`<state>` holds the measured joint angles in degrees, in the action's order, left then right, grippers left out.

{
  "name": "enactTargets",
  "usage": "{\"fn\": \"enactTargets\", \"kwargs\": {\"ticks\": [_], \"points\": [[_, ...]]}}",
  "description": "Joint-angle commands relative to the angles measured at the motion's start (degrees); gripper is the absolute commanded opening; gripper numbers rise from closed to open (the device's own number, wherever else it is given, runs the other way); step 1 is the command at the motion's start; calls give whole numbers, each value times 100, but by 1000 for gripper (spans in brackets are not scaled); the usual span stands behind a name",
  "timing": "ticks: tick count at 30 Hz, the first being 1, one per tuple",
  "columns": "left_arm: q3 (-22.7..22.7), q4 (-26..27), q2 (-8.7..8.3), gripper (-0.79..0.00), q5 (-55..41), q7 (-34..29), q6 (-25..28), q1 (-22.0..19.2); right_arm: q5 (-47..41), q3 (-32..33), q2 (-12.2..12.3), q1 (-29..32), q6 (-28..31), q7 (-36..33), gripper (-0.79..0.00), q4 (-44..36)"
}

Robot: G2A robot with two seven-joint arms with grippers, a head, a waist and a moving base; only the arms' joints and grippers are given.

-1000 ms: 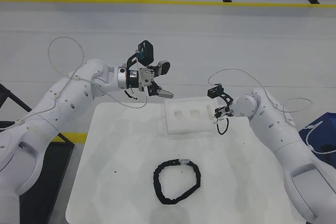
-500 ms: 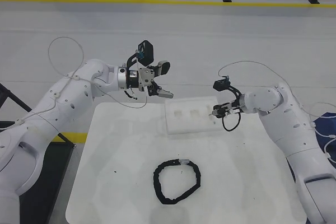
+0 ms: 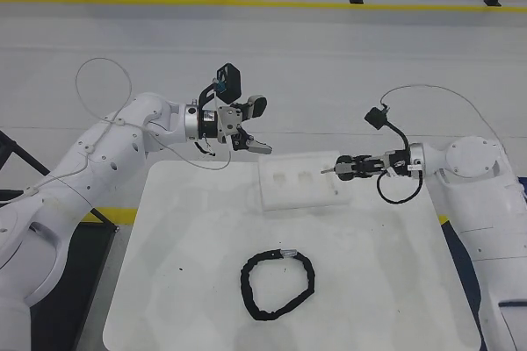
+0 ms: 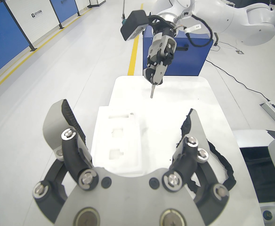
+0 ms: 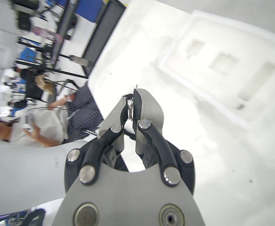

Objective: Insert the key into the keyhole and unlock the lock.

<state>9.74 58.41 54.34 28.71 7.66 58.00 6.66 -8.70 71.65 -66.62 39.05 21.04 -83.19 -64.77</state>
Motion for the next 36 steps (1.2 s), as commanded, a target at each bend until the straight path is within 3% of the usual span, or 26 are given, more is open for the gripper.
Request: {"fn": "enactTargets", "kwargs": {"ticks": [1, 6, 15, 36], "points": [[0, 0, 0, 0, -1, -1, 0, 0, -205, 81, 43, 1, -126, -131, -785, 32], [0, 0, 0, 0, -1, -1, 0, 0, -757, 279, 135, -9, -361, -366, -785, 208], [0, 0, 0, 0, -1, -1, 0, 0, -839, 552, 286, -5, -706, -382, -785, 157], [0, 0, 0, 0, -1, -1, 0, 0, -834, 624, 333, 37, -701, -331, -785, 154]]}}
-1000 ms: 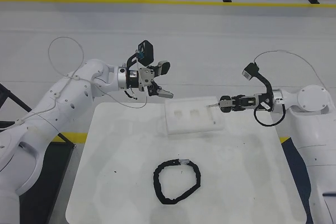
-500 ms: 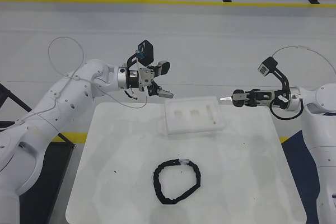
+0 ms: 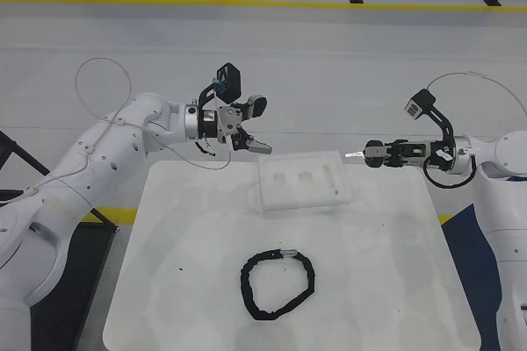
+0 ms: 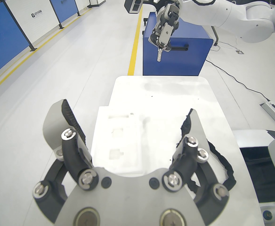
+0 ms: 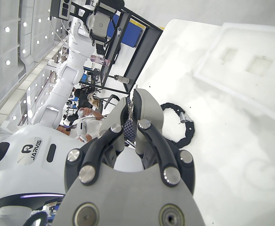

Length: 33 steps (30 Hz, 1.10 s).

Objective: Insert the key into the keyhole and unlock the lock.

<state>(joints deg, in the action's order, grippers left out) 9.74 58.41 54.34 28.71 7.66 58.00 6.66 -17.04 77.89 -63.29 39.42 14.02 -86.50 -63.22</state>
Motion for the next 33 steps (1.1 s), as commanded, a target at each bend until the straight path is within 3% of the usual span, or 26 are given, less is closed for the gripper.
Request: {"fn": "enactTargets", "kwargs": {"ticks": [1, 11, 21, 26, 33], "points": [[0, 0, 0, 0, -1, -1, 0, 0, 0, 0, 0, 0, 0, 0, -785, 0], [189, 675, -128, 0, -486, -719, -49, 715, 0, 0, 0, 0, 0, 0, -785, 0], [390, 1411, -322, 0, 20, -637, 0, 1638, 0, 0, 0, 0, 0, 0, -785, 0], [441, 1425, -277, 0, 417, -523, -142, 2089, 0, 0, 0, 0, 0, 0, -785, 0], [487, 1308, -104, 0, 1119, -565, -319, 2407, 0, 0, 0, 0, 0, 0, -785, 0]]}}
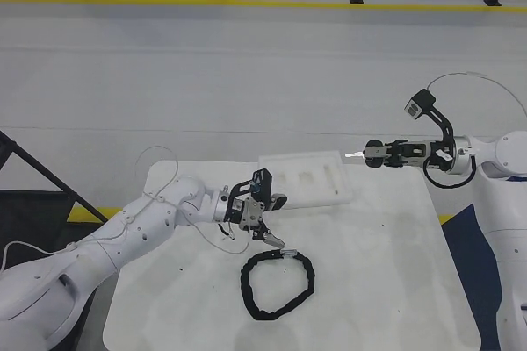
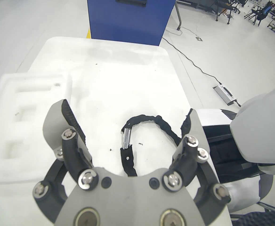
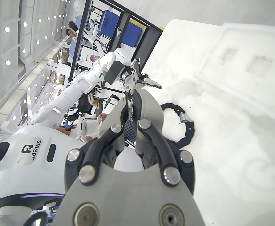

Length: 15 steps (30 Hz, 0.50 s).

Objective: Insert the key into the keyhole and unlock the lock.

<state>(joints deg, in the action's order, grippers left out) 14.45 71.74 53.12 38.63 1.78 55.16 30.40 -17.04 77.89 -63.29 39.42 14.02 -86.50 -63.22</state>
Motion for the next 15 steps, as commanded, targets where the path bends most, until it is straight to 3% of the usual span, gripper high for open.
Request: {"fn": "enactTargets", "kwargs": {"ticks": [1, 6, 15], "points": [[30, -52, 40, 0, 302, 19, -106, 62, 0, 0, 0, 0, 0, 0, -785, 0], [89, -103, 164, 0, 1017, 64, -461, 184, 0, 0, 0, 0, 0, 0, -785, 0], [121, -296, 367, 0, 1731, 265, -338, 408, 0, 0, 0, 0, 0, 0, -785, 0]]}}
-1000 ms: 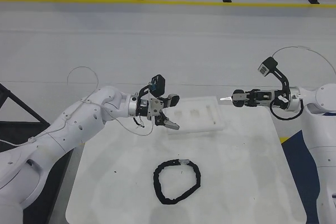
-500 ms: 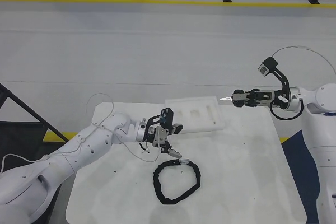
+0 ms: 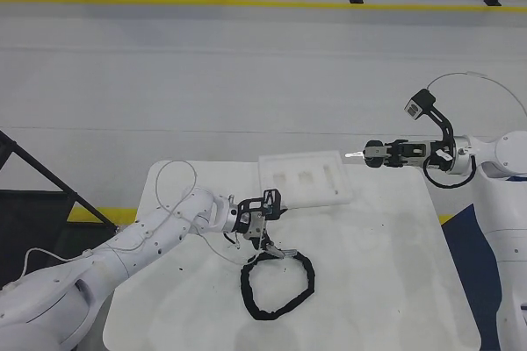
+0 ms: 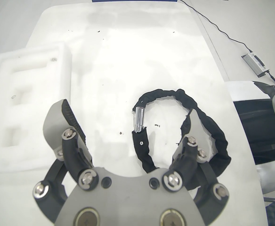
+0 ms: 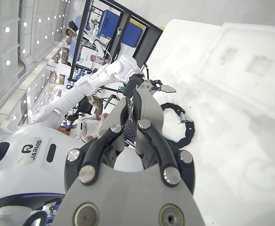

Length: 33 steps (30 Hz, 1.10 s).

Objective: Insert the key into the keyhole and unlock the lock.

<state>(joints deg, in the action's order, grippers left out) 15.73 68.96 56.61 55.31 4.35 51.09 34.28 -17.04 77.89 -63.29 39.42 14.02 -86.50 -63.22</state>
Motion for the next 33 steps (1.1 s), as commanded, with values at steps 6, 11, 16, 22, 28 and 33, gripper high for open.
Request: {"fn": "enactTargets", "kwargs": {"ticks": [6, 11, 16, 22, 28, 33], "points": [[-11, -51, 40, 0, 111, 25, 158, 37, 0, 0, 0, 0, 0, 0, -785, 0], [-11, -51, 40, 0, 111, 25, 158, 37, 0, 0, 0, 0, 0, 0, -785, 0], [-11, -51, 40, 0, 111, 25, 158, 37, 0, 0, 0, 0, 0, 0, -785, 0], [148, 76, 16, 0, 338, 6, -584, 277, 0, 0, 0, 0, 0, 0, -785, 0], [202, 130, -52, 0, 1276, 613, -1305, 779, 0, 0, 0, 0, 0, 0, -785, 0], [173, 72, -17, 0, 1808, 1001, -1214, 938, 0, 0, 0, 0, 0, 0, -785, 0]]}}
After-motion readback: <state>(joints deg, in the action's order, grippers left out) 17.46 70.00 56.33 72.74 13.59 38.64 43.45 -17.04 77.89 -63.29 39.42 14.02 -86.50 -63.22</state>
